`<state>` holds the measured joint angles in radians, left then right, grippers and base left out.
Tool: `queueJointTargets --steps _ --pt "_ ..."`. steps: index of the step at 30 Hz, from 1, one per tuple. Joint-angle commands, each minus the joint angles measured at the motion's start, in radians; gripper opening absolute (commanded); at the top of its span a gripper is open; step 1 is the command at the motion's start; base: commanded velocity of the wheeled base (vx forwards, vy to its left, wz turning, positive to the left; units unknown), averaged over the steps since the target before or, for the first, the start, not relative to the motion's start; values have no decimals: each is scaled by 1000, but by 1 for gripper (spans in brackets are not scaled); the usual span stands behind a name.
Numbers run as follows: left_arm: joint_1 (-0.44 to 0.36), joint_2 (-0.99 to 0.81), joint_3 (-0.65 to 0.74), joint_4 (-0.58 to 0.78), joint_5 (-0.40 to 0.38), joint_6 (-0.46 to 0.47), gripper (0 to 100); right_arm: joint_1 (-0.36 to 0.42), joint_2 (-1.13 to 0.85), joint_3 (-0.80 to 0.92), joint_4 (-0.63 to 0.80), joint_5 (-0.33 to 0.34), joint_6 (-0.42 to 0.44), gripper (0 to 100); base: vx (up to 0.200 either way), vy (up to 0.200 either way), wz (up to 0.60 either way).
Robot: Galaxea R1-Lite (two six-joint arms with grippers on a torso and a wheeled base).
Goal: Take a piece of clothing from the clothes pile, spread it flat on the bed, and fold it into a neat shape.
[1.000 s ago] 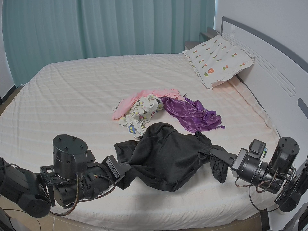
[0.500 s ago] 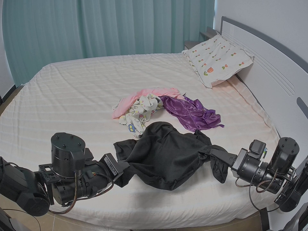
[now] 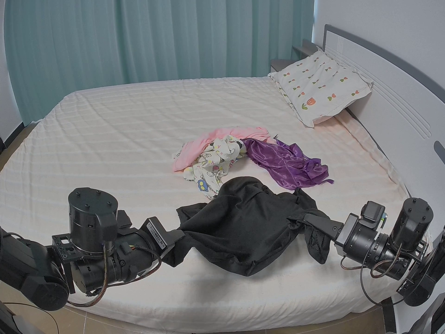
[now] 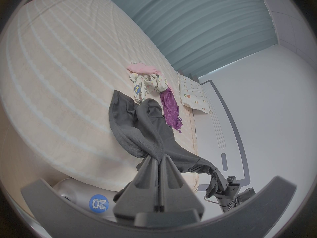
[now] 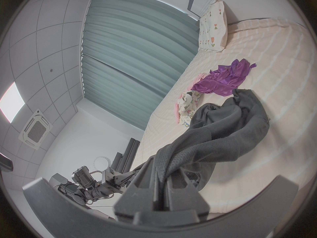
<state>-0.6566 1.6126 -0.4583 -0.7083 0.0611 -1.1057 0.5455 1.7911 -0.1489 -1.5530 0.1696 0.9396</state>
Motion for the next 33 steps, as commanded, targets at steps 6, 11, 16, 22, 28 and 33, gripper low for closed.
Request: queueJointTargets --steps 6,11,16,22,28,33 --pt "2 -20 -2 0 0 1 0 2 -1 -1 -12 1 -1 0 0 200 0" --pt "2 -28 -2 1 0 3 0 4 -1 -3 -12 1 -5 0 0 200 0" --pt "2 -29 -2 1 0 4 0 4 -1 -8 -12 1 -5 0 0 200 0" --pt "2 -31 0 1 2 4 0 19 -4 -8 -12 -1 -7 0 0 200 0" --pt "3 -36 0 1 2 6 0 25 -2 -8 -12 -1 -7 0 0 200 0" --pt "12 -42 0 3 0 6 0 27 -9 -8 -12 -1 -8 0 0 200 0"
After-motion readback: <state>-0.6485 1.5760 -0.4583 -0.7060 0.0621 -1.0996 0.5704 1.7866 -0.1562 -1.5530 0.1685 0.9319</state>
